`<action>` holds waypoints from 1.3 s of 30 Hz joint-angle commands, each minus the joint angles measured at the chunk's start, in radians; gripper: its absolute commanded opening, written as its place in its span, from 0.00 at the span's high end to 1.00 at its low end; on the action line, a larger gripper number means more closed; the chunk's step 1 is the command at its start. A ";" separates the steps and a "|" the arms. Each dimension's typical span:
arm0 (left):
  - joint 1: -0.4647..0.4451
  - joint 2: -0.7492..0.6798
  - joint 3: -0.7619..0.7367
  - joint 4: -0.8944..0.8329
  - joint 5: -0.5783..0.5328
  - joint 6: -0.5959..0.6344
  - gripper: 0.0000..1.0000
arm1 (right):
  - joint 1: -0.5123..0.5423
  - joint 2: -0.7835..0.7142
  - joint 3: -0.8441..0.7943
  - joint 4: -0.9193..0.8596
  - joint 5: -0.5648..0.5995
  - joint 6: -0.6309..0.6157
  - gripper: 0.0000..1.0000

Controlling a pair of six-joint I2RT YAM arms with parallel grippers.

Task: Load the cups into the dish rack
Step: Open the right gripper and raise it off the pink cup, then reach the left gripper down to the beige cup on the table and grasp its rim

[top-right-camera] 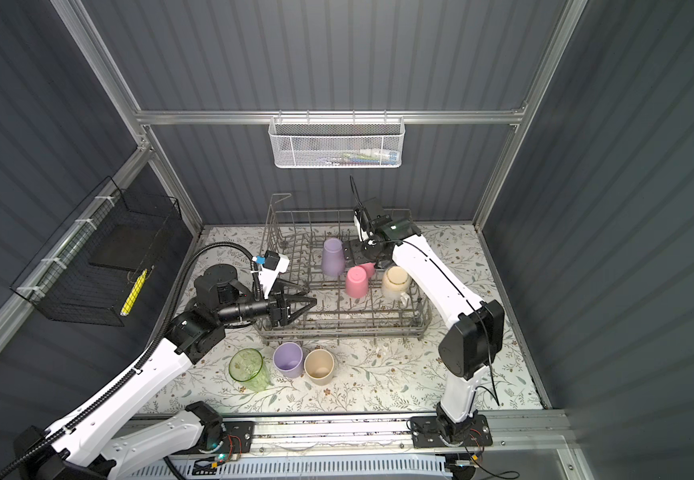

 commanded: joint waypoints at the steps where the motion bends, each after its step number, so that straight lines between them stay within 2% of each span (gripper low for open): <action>1: 0.008 0.019 0.025 -0.019 0.024 0.015 0.39 | 0.007 -0.056 -0.063 0.034 -0.003 0.014 0.06; 11: 0.005 0.083 0.142 -0.152 0.053 0.056 0.36 | -0.040 -0.356 -0.359 0.273 -0.086 0.055 0.06; 17: -0.033 0.062 0.220 -0.350 -0.055 0.159 0.36 | -0.087 -0.491 -0.515 0.311 -0.071 0.064 0.06; 20: -0.119 0.065 0.254 -0.449 -0.159 0.206 0.35 | -0.111 -0.537 -0.577 0.310 -0.079 0.084 0.06; 23: -0.251 0.085 0.278 -0.542 -0.333 0.236 0.35 | -0.126 -0.577 -0.626 0.320 -0.081 0.105 0.06; 29: -0.404 0.075 0.246 -0.613 -0.483 0.205 0.35 | -0.161 -0.608 -0.647 0.312 -0.088 0.123 0.05; 34: -0.493 0.068 0.198 -0.620 -0.548 0.169 0.35 | -0.168 -0.607 -0.635 0.306 -0.088 0.129 0.05; 39: -0.580 0.097 0.153 -0.631 -0.659 0.129 0.34 | -0.168 -0.602 -0.632 0.303 -0.101 0.143 0.05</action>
